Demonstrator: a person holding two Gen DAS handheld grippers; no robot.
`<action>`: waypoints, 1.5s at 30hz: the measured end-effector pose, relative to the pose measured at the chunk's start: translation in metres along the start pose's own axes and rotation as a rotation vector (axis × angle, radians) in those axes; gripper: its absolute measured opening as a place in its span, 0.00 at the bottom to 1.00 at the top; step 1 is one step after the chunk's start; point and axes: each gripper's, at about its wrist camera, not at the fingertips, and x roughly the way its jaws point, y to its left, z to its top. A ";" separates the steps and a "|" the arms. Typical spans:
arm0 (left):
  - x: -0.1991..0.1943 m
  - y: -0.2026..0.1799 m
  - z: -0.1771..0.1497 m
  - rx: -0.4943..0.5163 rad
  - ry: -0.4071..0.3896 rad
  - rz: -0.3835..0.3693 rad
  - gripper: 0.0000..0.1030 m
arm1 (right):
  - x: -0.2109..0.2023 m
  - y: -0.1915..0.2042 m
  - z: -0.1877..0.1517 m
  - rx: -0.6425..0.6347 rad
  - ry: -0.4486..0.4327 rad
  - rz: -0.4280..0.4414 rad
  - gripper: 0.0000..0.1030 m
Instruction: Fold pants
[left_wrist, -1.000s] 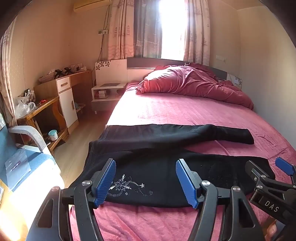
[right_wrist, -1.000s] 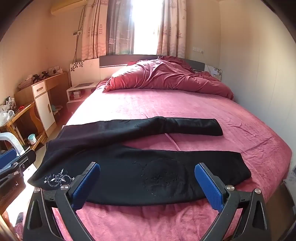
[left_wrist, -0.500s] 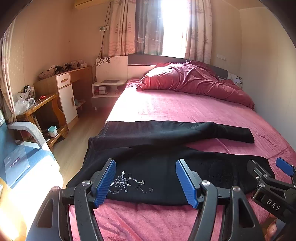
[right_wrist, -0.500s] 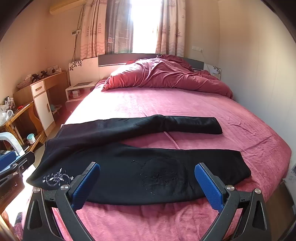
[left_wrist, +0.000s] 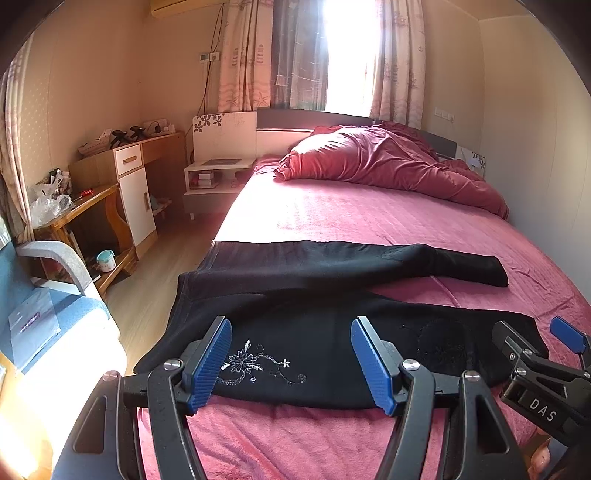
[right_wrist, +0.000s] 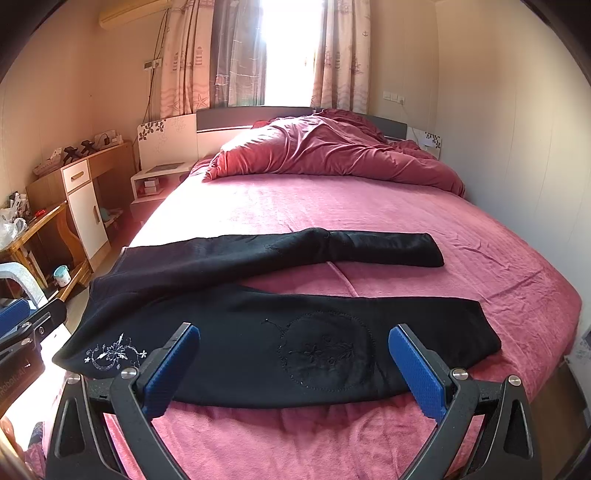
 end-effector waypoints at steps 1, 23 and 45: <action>0.000 0.000 0.000 0.000 -0.001 0.001 0.67 | 0.000 0.000 0.000 0.000 0.000 0.000 1.00; -0.005 0.005 0.002 -0.012 0.001 0.009 0.67 | 0.000 -0.001 0.000 -0.004 -0.003 -0.002 1.00; 0.032 0.011 -0.008 -0.063 0.129 -0.099 0.67 | 0.032 -0.021 -0.019 0.073 0.096 0.106 1.00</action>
